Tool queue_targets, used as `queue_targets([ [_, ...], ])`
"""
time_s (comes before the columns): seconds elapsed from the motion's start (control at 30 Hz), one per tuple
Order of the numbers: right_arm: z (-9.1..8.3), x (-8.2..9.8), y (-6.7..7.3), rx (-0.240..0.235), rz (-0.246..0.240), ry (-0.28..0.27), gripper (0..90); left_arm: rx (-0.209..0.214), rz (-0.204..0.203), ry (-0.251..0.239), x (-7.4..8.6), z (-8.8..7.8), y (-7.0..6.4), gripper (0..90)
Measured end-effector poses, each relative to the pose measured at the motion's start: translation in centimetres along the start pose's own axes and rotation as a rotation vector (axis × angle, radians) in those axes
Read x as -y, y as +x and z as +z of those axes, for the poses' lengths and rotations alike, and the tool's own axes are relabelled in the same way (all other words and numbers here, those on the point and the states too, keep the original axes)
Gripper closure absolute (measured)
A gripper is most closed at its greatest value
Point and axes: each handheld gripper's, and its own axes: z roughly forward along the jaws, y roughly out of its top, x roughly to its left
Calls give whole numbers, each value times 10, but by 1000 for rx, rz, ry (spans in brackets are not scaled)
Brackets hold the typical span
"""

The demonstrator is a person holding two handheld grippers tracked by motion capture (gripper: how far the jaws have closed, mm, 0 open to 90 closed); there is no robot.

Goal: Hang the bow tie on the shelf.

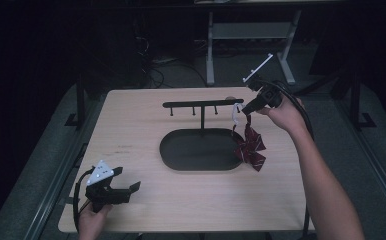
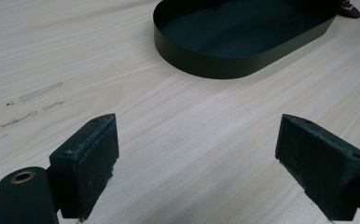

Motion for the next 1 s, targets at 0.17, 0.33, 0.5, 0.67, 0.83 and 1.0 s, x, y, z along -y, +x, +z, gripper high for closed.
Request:
queue_targets([
  [0.17, -1, 0, 0, -5, 4, -9, 687, -2, -2, -1, 0, 0, 0, 130],
  [0.33, -2, 0, 1, -2, 1, -16, 688, -1, 0, 0, 0, 0, 0, 131],
  [0.5, -3, 0, 2, -1, -7, -18, 690, -2, -1, -1, 0, 0, 0, 131],
  [0.67, -3, 0, 2, -7, -12, -18, 690, 0, -1, -3, 0, 0, 0, 131],
  [0.83, -4, 4, 1, -16, -7, -28, 690, -3, -2, 1, 0, 1, 1, 131],
  [1.0, -4, 8, 0, -27, -4, -25, 689, -3, -5, 1, 0, 1, 0, 131],
])
